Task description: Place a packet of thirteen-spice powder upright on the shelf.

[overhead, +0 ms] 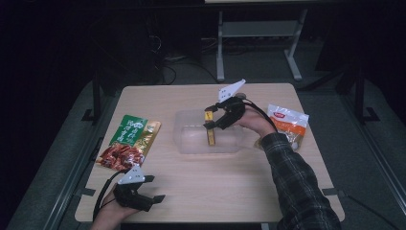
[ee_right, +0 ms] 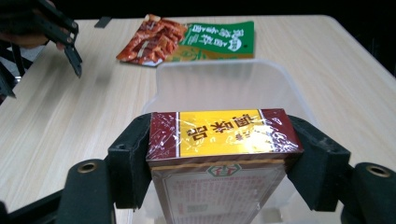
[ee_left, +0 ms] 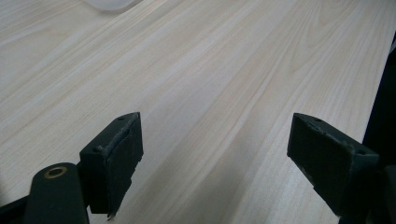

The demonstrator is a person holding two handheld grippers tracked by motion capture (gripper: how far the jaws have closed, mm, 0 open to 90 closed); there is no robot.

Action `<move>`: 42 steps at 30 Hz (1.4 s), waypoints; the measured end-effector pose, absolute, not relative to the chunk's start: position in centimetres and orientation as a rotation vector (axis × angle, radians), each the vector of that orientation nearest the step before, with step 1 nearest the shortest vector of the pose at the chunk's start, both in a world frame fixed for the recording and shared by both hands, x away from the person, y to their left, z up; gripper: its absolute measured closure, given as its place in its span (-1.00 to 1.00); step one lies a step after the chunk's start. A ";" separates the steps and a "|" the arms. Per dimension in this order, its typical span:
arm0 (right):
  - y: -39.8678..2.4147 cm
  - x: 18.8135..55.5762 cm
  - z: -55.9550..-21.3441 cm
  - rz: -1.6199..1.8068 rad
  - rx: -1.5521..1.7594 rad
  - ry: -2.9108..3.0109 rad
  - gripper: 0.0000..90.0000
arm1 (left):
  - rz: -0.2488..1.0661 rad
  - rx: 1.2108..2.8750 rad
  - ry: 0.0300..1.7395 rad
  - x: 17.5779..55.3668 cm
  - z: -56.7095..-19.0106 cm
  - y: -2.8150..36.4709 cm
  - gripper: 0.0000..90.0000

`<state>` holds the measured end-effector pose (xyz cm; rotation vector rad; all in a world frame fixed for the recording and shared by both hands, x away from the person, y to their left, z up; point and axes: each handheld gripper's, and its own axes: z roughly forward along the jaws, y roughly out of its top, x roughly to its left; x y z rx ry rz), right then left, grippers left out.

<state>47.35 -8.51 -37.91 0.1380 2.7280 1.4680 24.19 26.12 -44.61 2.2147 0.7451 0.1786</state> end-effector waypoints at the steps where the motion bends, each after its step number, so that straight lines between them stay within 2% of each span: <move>1: -8.5 47.4 -38.1 1.449 0.143 2.739 -0.32 | 0.179 2.216 0.744 24.2 -44.6 26.1 -0.60; 22: -8.3 46.6 -38.9 1.329 0.186 2.773 -0.33 | 0.154 2.236 0.711 24.6 -44.7 25.5 -0.60; 30: -8.8 45.9 -37.7 1.348 0.290 2.738 -0.67 | 0.150 2.231 0.708 24.9 -44.6 25.4 -0.60; 42: -10.6 43.2 -35.9 1.345 0.448 2.617 -0.69 | 0.154 2.226 0.667 27.1 -44.3 25.4 -0.60</move>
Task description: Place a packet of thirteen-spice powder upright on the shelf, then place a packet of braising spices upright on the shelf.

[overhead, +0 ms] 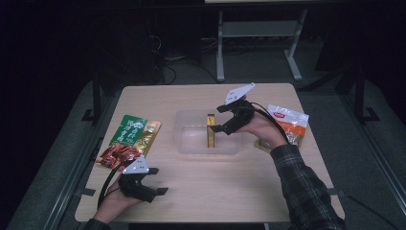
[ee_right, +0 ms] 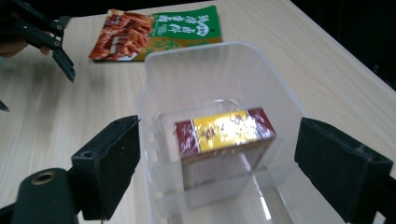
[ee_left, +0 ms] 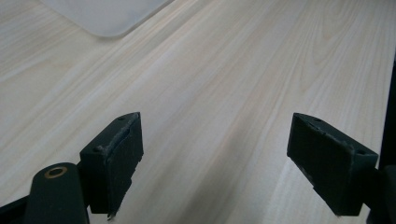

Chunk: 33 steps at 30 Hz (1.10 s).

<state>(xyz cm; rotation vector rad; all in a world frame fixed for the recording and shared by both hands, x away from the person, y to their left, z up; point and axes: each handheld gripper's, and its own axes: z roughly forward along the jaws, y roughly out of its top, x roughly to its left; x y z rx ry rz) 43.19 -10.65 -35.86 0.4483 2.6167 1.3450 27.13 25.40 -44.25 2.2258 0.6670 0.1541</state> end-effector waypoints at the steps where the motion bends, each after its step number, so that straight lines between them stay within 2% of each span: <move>1: -10.8 42.7 -35.8 1.359 0.485 2.604 -0.69 | 0.148 2.224 0.669 27.3 -44.3 25.3 -0.60; 16: -12.7 37.1 -37.0 1.361 0.606 2.565 -0.69 | 0.160 2.230 0.678 27.8 -44.2 25.6 -0.60; 33: -12.9 32.7 -39.5 1.346 0.641 2.556 -0.68 | 0.148 2.245 0.687 27.6 -44.4 25.4 -0.60</move>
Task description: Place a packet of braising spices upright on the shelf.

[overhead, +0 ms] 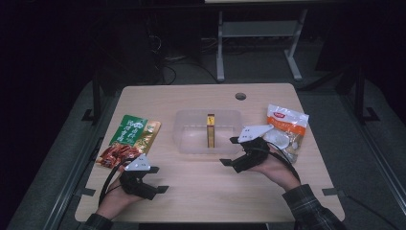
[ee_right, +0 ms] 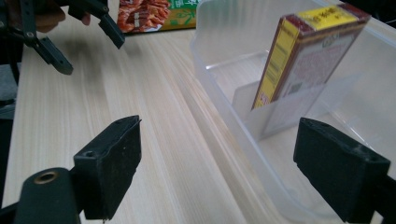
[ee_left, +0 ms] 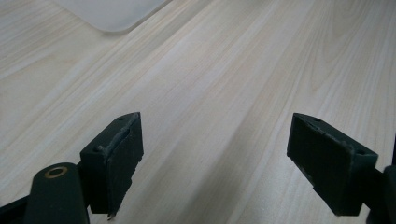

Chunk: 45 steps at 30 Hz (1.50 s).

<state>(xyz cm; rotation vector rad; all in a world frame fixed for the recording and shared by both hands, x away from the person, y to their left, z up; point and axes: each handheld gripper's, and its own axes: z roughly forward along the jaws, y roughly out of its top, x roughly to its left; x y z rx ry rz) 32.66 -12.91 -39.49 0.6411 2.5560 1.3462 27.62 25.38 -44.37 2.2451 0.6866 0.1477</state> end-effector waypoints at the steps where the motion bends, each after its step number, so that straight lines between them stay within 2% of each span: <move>1: -13.0 32.4 -39.7 1.343 0.643 2.542 -0.67 | 0.139 2.243 0.693 27.5 -44.4 25.3 -0.60; 16: -17.2 28.9 -43.1 1.266 0.824 2.511 -0.67 | 0.148 2.251 0.698 27.8 -44.6 24.6 -0.59; 24: -18.4 28.0 -44.2 1.244 0.879 2.531 -0.66 | 0.205 2.256 0.761 28.9 -44.0 25.2 -0.55; 33: -18.0 27.2 -44.6 1.244 0.878 2.565 -0.66 | 0.316 2.245 0.888 30.9 -43.0 27.5 -0.55; 45: -17.9 25.9 -44.8 1.255 0.880 2.578 -0.66 | 0.425 2.084 1.104 34.3 -41.6 32.4 -0.55</move>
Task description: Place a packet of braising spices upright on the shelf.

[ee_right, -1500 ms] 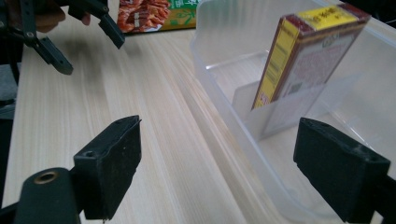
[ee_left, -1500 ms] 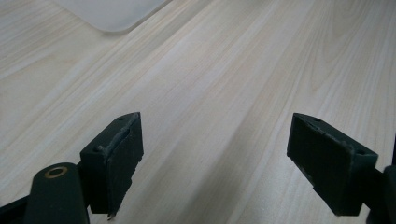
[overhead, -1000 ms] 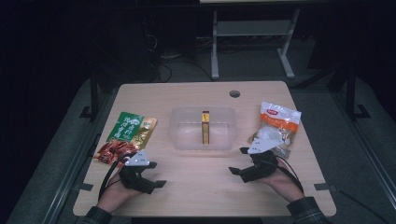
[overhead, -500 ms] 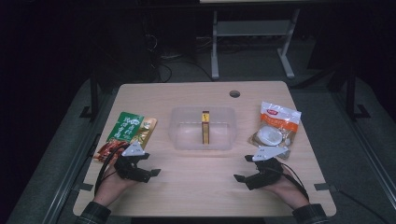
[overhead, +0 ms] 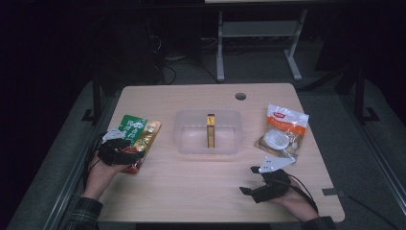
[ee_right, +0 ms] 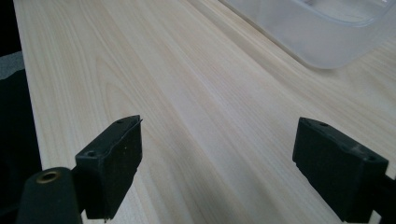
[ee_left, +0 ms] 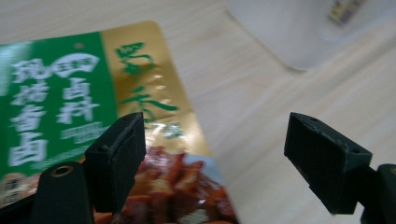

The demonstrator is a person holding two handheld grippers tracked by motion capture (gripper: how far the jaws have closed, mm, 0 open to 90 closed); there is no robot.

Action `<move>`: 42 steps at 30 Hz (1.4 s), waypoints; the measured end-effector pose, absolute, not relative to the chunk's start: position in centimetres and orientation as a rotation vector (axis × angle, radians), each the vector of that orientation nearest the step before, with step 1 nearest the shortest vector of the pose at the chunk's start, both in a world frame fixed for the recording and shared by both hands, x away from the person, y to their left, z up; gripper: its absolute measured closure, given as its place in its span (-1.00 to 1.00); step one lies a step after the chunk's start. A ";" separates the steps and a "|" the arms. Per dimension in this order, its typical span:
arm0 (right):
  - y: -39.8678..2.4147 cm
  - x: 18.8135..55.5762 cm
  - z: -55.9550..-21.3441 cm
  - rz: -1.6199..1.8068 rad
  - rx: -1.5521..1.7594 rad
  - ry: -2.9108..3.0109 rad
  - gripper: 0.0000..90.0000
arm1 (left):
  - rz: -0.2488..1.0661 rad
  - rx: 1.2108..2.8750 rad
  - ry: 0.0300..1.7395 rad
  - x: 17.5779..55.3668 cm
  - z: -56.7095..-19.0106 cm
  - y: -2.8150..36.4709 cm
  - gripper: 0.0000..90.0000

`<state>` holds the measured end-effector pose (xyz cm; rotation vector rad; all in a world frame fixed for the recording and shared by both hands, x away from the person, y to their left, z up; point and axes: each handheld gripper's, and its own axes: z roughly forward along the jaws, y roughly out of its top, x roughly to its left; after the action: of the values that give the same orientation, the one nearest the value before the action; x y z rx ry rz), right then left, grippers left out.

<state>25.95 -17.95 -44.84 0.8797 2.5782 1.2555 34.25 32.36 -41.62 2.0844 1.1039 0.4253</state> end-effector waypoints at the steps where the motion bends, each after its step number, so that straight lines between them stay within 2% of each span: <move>1: -17.9 25.9 -44.8 1.255 0.880 2.578 -0.66 | 0.425 2.084 1.104 34.3 -41.6 32.4 -0.55; 9: -18.1 25.5 -45.0 1.255 0.893 2.586 -0.66 | 0.457 2.053 1.216 36.6 -41.9 35.1 -0.59; 20: -17.9 25.5 -45.1 1.250 0.874 2.598 -0.66 | 0.499 2.119 1.377 39.6 -43.9 37.2 -0.67; 29: -18.0 25.4 -45.0 1.257 0.864 2.593 -0.66 | 0.435 2.112 1.430 40.3 -45.5 38.0 -0.70; 42: -18.1 25.3 -45.0 1.242 0.867 2.593 -0.66 | 0.435 2.068 1.455 40.1 -46.1 39.3 -0.72</move>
<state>25.30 -18.12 -45.04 0.8671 2.5926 1.2419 40.11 39.25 -46.12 2.0684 1.4552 0.4354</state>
